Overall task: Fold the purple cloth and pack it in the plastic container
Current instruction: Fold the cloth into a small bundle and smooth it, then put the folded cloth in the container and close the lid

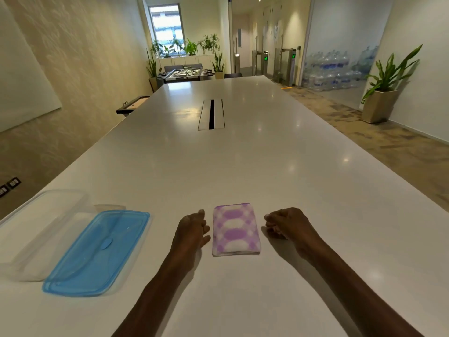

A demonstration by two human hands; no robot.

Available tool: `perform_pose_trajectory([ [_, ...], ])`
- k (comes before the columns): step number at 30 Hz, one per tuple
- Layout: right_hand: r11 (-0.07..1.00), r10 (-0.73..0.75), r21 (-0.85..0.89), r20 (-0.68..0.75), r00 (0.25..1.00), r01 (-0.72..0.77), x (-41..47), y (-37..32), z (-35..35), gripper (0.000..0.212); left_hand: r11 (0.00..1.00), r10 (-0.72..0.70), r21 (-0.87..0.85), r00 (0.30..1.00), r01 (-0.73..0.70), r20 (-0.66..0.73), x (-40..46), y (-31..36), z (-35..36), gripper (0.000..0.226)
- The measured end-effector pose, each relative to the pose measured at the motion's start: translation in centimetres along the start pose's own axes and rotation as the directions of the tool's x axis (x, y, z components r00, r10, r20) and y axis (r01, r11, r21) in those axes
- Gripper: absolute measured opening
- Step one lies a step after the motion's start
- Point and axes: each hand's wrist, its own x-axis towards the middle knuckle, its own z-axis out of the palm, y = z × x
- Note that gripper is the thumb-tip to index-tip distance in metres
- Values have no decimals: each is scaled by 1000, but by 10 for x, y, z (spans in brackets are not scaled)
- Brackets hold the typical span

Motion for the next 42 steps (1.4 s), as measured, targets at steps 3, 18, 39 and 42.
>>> perform_pose_trajectory([
  [3,1000,-12,10,33,999,12,-8,1,6,25,1000,-3,15,999,2,43,-7,3,7,18],
  [18,973,-25,232,106,994,0,-25,-7,25,10,989,-73,-99,953,107,295,-12,4,5,26],
  [39,833,-111,519,498,860,-193,-47,-120,191,22,989,118,-108,983,-104,139,-14,90,-181,27],
  [42,830,-158,530,523,838,-174,-53,-147,235,26,986,161,-50,986,-158,46,-9,107,-228,28],
])
